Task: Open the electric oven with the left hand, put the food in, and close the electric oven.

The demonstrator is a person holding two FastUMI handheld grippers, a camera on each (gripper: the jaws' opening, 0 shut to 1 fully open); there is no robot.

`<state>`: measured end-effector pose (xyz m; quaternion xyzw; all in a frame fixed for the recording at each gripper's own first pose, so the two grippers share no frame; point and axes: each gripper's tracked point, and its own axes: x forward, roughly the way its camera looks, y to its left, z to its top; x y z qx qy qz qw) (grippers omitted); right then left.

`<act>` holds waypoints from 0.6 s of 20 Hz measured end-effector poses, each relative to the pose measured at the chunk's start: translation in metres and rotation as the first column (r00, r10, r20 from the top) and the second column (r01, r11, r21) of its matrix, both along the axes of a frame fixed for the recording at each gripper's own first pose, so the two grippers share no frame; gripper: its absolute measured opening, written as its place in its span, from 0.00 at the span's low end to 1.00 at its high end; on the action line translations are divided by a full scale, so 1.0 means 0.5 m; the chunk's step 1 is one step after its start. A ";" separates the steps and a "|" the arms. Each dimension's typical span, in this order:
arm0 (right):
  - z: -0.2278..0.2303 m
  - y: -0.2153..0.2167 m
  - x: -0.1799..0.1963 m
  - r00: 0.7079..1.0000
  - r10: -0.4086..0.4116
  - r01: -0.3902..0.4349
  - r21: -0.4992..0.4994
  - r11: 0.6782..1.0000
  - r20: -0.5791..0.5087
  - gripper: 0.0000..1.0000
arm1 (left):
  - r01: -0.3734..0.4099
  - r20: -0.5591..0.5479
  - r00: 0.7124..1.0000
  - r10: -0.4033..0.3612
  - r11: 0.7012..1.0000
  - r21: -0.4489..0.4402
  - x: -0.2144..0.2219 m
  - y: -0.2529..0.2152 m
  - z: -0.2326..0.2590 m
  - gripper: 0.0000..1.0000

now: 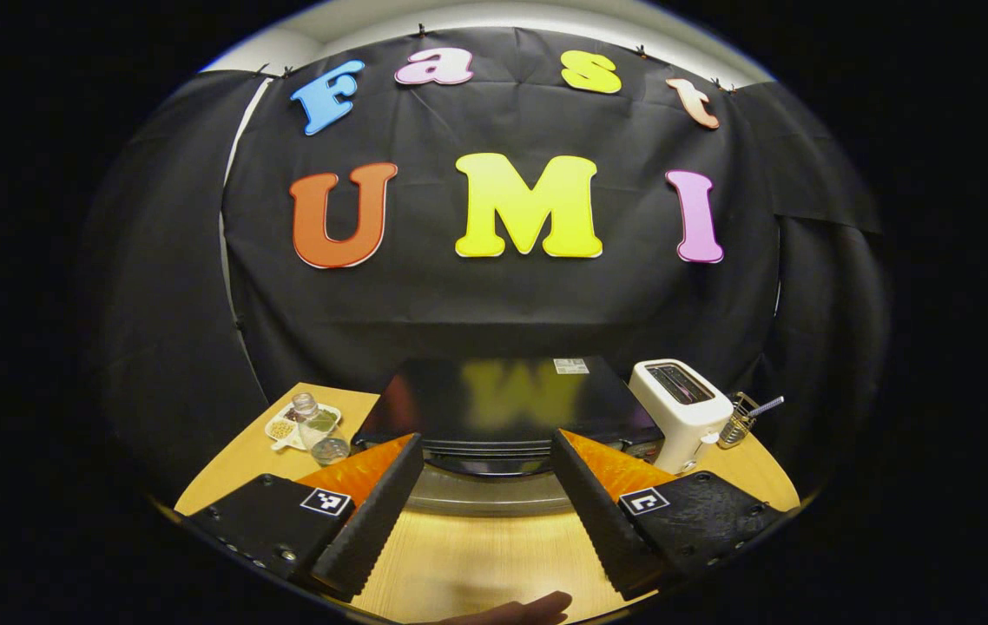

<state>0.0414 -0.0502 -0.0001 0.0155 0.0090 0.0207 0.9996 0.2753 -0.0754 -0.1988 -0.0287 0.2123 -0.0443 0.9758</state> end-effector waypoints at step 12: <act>-0.019 -0.042 0.051 1.000 -0.008 0.008 -0.042 0.999 -0.002 1.00 | 0.035 -0.193 0.981 -0.027 0.999 0.038 0.089 -0.045 -0.152 0.96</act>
